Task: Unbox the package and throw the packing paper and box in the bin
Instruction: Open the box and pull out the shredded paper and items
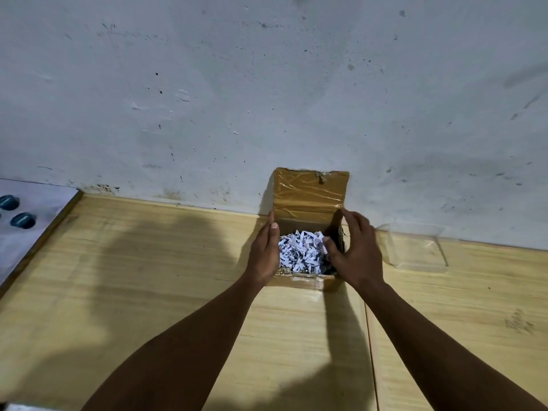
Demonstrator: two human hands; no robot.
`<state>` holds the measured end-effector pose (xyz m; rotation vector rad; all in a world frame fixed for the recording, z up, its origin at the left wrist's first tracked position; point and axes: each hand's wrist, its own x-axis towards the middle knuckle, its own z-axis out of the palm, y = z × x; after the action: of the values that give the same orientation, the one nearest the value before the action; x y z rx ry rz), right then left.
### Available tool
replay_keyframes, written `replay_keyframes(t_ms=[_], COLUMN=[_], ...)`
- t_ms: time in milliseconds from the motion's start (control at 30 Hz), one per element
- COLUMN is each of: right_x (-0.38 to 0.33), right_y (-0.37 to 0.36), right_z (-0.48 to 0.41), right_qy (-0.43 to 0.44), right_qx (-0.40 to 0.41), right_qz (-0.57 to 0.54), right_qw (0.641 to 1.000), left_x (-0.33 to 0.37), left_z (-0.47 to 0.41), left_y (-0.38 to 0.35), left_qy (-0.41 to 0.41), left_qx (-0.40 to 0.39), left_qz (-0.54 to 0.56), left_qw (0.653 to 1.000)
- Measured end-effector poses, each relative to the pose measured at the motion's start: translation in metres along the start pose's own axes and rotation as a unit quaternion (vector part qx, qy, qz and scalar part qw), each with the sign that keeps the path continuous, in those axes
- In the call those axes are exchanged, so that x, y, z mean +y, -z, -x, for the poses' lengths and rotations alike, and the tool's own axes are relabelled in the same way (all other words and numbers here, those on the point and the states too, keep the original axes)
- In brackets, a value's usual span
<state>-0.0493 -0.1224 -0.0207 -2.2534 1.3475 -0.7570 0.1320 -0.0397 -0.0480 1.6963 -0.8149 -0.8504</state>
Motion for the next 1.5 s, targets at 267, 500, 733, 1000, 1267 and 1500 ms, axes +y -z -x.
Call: replay_keyframes(t_ms=[267, 500, 733, 1000, 1267, 1500], right_x=[-0.046, -0.052, -0.047, -0.050, -0.073, -0.093], right_y=[-0.016, -0.044, -0.043, -0.046, -0.020, 0.037], right_z=[-0.029, -0.042, -0.040, -0.043, -0.068, -0.047], right_qy=[0.070, 0.110, 0.106, 0.121, 0.105, 0.145], right_qx=[-0.368, -0.397, -0.414, -0.384, -0.377, -0.303], right_qz=[0.139, 0.292, 0.284, 0.273, 0.299, 0.258], right_qw=[0.917, 0.863, 0.858, 0.874, 0.870, 0.906], left_x=[-0.003, -0.006, -0.003, -0.011, 0.003, -0.001], left_z=[-0.003, -0.006, -0.004, -0.011, -0.013, 0.012], left_y=[0.000, -0.002, -0.003, -0.008, -0.010, 0.022], left_qy=[-0.001, 0.000, 0.011, 0.014, 0.029, 0.067], left_qx=[-0.002, 0.001, -0.001, 0.018, 0.035, 0.050], left_qz=[-0.013, -0.007, 0.005, 0.034, 0.004, 0.023], left_qw=[1.000, 1.000, 1.000, 0.999, 0.999, 0.996])
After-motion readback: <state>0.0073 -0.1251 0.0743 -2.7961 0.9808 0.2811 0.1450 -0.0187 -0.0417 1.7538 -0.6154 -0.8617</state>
